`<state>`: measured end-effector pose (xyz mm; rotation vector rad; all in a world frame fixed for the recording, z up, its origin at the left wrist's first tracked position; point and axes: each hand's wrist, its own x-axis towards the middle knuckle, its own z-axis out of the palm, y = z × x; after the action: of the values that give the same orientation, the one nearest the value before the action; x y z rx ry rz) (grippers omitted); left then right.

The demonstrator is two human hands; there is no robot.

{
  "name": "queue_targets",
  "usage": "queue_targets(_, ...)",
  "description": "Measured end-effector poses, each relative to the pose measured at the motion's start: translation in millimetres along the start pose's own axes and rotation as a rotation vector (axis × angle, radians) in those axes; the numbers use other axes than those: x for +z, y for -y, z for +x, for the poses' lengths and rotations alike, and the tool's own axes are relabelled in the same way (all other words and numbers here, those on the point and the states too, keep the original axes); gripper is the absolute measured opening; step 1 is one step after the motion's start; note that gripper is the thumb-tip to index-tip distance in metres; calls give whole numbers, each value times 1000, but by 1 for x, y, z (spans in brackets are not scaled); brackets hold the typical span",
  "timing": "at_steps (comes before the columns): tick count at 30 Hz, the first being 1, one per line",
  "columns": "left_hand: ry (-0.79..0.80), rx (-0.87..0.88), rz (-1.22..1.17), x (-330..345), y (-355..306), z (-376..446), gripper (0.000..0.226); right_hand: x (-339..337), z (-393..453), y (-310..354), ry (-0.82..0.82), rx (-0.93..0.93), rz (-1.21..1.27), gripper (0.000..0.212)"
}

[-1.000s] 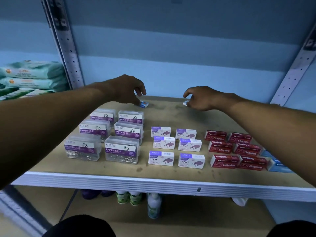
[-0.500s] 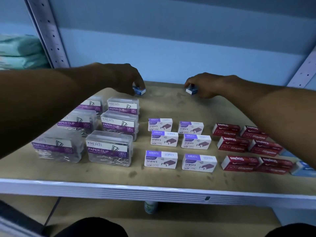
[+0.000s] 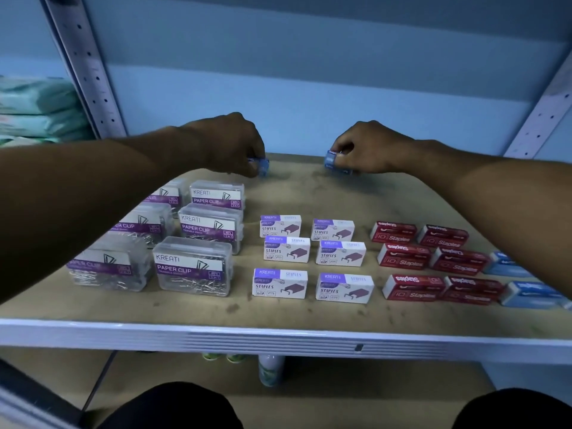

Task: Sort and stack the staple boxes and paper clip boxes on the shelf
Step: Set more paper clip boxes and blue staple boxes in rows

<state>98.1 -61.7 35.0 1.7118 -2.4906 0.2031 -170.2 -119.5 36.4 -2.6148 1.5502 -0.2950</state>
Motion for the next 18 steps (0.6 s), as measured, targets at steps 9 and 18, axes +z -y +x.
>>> queue_targets(9, -7, 14, -115, -11, -23, -9, 18, -10, -24, 13, 39, -3, 132, 23)
queue_targets(18, 93, -29, -234, -14, -37, -14, 17, -3, -34, 22, 136, -78, 162, 22)
